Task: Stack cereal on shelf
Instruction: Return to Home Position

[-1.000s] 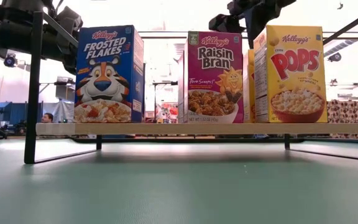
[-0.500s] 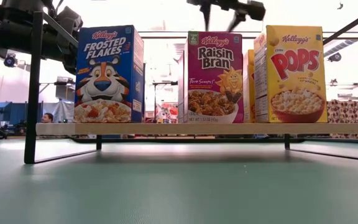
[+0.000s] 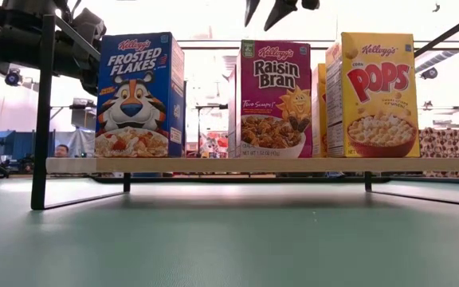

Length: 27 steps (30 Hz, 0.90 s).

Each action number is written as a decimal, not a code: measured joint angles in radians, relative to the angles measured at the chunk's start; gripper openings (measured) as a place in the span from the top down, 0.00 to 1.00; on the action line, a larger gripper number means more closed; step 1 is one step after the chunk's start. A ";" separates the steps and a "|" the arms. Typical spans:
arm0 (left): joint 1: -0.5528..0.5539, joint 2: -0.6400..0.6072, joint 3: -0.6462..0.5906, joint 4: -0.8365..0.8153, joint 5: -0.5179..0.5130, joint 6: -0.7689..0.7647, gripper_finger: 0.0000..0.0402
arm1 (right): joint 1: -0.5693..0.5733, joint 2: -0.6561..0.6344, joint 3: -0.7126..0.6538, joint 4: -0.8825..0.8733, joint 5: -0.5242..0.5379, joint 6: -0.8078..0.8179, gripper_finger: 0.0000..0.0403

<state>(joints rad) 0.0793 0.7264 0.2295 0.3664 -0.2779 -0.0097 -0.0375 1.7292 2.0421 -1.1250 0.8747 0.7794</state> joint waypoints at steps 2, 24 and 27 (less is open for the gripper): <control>0.000 0.000 0.000 0.000 0.000 0.000 0.42 | -0.016 -0.009 -0.011 0.013 -0.021 -0.008 0.47; 0.000 0.000 0.000 0.000 0.000 0.000 0.42 | -0.219 -0.519 -0.979 1.153 -0.588 -0.558 0.47; 0.000 0.000 0.000 0.000 0.000 0.000 0.42 | -0.243 -0.599 -1.100 1.221 -0.590 -0.592 0.47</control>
<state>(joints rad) 0.0792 0.7262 0.2298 0.3668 -0.2783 -0.0101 -0.2801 1.1303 0.9420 0.0965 0.2844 0.1875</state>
